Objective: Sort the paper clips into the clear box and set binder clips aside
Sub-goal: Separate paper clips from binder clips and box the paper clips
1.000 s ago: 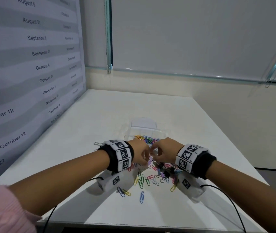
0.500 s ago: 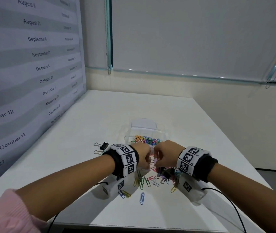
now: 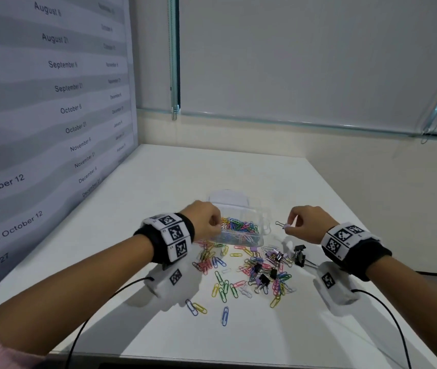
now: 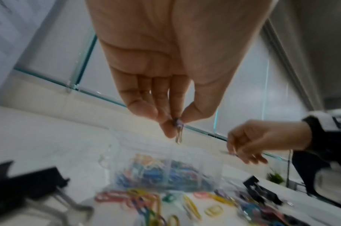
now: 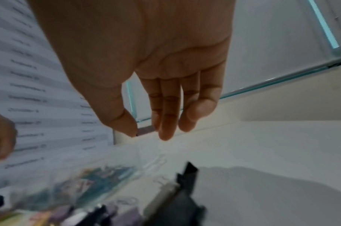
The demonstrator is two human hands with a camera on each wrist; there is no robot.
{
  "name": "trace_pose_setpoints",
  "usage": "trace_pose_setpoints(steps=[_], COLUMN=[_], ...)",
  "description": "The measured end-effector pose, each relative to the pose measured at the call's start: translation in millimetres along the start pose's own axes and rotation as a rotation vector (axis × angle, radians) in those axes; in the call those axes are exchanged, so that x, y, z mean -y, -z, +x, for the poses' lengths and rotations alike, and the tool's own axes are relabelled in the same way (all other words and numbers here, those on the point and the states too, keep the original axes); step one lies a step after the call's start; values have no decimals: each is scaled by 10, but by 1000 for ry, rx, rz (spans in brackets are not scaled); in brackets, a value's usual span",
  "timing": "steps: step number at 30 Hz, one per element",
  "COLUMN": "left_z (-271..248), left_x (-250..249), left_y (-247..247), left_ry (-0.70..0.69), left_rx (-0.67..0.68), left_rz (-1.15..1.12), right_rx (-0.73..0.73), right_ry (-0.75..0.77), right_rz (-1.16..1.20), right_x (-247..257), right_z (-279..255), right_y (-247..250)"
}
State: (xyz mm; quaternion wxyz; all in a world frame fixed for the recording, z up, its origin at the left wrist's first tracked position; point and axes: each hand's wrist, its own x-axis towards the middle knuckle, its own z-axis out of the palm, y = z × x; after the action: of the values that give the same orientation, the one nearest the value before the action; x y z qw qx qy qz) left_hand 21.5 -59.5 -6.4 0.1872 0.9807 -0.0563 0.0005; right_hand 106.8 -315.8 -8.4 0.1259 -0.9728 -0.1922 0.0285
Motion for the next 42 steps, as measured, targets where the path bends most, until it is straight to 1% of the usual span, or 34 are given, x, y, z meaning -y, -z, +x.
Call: trace_pose_setpoints(steps=[3,4,6,8,10,13,14,16,18,20,22,24,27,32,35,38,42], left_z=[12,17,24,16,8,-21,-28,-58,-104,-155,-194,-208,-217,-255,-287,-346,-410], left_x=[163,224,355,485,608,704,718,690,595,468,353,281,238,261,227,130,-5], left_y=[156,189,221,228,211,141,105,46,0,-44,-103,-184,-291,-410,-428,-411,-344], left_ry=[70,100,165,226,273,303,293,248,171,88,39,3,-14,11,-10,-68,-139], left_rx=[-93,-107,-91,-52,-14,69,80,45,12,60,138,186,197,211,210,238,325], left_rz=[22,38,76,125,160,207,231,279,306,311,291,276,295,278,285,277,192], right_rx=[94,121,131,107,97,133,154,188,213,241,275,306,317,321,298,245,286], right_ry=[-52,-50,-26,45,150,316,361,424,431,410,391,402,441,539,519,472,425], right_rz=[-108,-129,-141,-145,-118,-22,-14,-45,-99,-140,-169,-201,-233,-162,-87,-115,-142], right_x=[-115,-128,-117,-39,114,435,533,679,763,813,864,925,985,1017,1020,1024,1061], right_z=[9,3,-27,-76,-141,-276,-309,-328,-303,-266,-252,-267,-304,-354,-328,-255,-193], right_y=[-83,-109,-157,-181,-183,-192,-213,-283,-368,-446,-490,-509,-543,-575,-535,-520,-576])
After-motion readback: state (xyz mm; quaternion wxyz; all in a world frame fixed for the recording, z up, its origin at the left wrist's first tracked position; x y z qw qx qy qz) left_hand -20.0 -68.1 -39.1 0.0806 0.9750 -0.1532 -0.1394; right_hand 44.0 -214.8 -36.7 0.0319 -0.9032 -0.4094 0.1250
